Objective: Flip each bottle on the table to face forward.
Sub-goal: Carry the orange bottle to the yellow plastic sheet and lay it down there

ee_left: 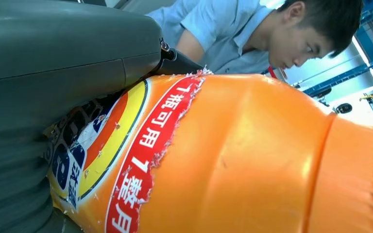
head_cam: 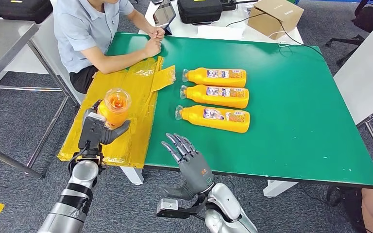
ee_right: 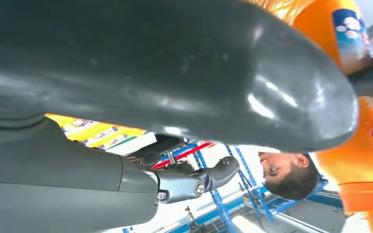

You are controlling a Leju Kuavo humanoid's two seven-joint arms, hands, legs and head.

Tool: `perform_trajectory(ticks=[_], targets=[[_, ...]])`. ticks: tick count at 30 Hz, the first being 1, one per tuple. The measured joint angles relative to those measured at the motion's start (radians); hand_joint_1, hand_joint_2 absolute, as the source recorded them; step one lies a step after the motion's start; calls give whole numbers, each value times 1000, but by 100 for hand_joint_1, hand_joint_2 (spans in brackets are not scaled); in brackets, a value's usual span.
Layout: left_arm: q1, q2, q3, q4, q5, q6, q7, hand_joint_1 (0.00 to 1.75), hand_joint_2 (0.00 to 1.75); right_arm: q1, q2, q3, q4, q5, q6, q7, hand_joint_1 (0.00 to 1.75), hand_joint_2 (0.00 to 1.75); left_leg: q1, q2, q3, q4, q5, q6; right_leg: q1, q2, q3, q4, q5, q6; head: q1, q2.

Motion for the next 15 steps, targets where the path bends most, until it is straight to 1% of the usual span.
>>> perform_trajectory(ticks=[3,5,9,11,13,15], targets=[[-22,6,18,13,-11,-13,8,175,175,2,0,-14,5,-3,0,-9,0,0,0,0,0,0,0,0,0,0,0,0,0,0,0,0],[-39,11,25,26,-41,-5,17,175,175,3,1,-22,11,-4,1,-15,0,0,0,0,0,0,0,0,0,0,0,0,0,0,0,0],[-78,26,26,71,-182,39,43,175,175,3,3,-31,21,-8,13,-27,0,0,0,0,0,0,0,0,0,0,0,0,0,0,0,0],[-93,33,25,91,-221,47,53,175,175,2,5,-34,25,-11,18,-29,0,0,0,0,0,0,0,0,0,0,0,0,0,0,0,0],[-114,41,16,119,-278,45,78,175,175,1,7,-35,29,-15,26,-31,0,0,0,0,0,0,0,0,0,0,0,0,0,0,0,0],[-151,53,-4,175,-376,22,120,175,175,-3,10,-35,33,-22,41,-38,0,0,0,0,0,0,0,0,0,0,0,0,0,0,0,0]])
